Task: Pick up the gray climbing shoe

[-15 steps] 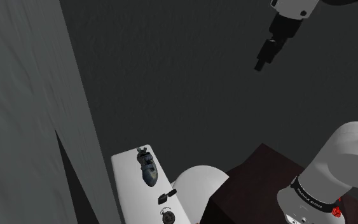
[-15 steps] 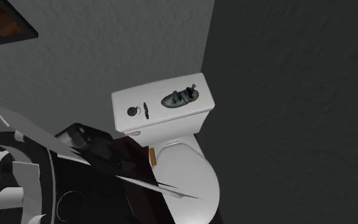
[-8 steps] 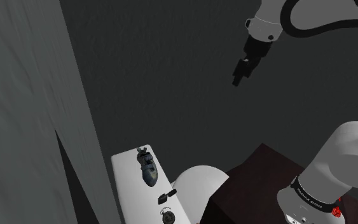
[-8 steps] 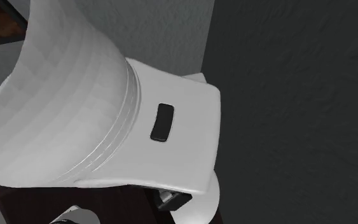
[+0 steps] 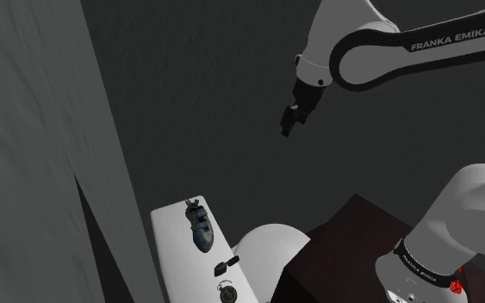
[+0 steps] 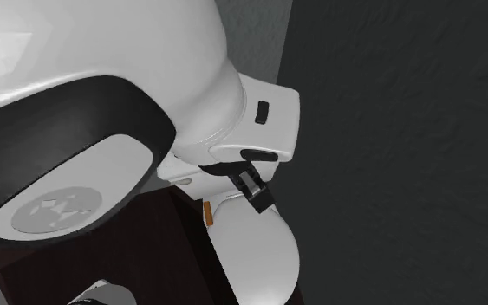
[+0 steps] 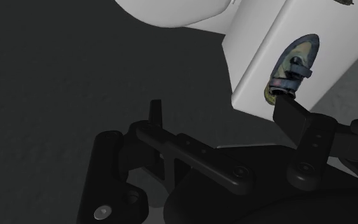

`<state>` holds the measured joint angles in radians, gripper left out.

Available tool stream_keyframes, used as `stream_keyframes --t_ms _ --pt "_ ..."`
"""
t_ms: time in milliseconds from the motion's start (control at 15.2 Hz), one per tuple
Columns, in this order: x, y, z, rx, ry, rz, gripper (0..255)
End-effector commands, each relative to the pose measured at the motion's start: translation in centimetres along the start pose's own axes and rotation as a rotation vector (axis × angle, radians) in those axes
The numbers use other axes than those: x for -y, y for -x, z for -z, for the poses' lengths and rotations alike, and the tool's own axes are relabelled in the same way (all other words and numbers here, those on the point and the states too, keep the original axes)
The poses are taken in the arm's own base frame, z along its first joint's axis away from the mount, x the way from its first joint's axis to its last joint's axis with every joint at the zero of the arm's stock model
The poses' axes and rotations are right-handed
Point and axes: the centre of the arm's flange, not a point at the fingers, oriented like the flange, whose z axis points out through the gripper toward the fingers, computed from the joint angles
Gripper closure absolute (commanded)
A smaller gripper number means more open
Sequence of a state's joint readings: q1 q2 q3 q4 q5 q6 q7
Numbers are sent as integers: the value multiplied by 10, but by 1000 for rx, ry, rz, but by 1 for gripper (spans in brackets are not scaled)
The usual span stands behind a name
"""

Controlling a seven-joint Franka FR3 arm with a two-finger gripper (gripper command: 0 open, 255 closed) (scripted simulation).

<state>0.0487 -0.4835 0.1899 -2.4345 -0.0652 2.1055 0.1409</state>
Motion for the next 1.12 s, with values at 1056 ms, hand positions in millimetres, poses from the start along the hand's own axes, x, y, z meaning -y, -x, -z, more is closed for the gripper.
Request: stream_keyframes --t_ms 1056 --pt "132 -92 -174 -17 -8 40 0"
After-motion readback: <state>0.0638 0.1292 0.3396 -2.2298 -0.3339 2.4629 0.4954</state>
